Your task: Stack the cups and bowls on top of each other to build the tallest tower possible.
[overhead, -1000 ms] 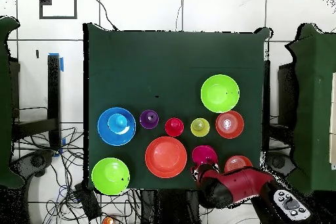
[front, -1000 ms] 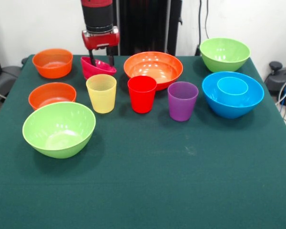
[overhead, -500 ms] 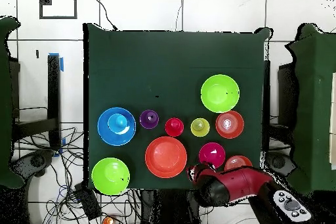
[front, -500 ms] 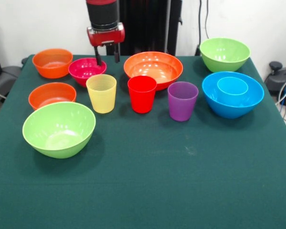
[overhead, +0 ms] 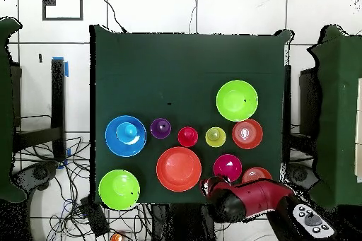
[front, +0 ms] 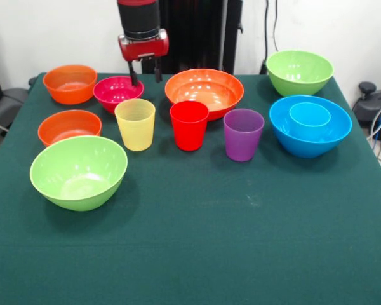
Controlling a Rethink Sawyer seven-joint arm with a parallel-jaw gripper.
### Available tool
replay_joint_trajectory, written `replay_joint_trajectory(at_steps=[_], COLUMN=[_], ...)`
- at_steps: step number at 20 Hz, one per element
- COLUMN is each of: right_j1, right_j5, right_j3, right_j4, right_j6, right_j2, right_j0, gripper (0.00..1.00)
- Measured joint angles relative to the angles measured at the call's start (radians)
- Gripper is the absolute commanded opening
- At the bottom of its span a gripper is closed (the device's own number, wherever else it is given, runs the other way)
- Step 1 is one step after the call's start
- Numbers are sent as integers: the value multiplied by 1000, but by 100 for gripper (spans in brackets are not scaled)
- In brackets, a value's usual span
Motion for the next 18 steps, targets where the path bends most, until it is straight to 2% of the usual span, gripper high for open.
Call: replay_joint_trajectory(at_steps=[5, 14, 18], right_j1=[0, 1, 1], right_j5=[0, 0, 0], right_j3=[0, -6, -10], right_j4=[-7, -45, -54], right_j6=[0, 0, 0], right_j2=[-15, -83, -99], right_j0=[29, 122, 137], gripper=[100, 100, 100])
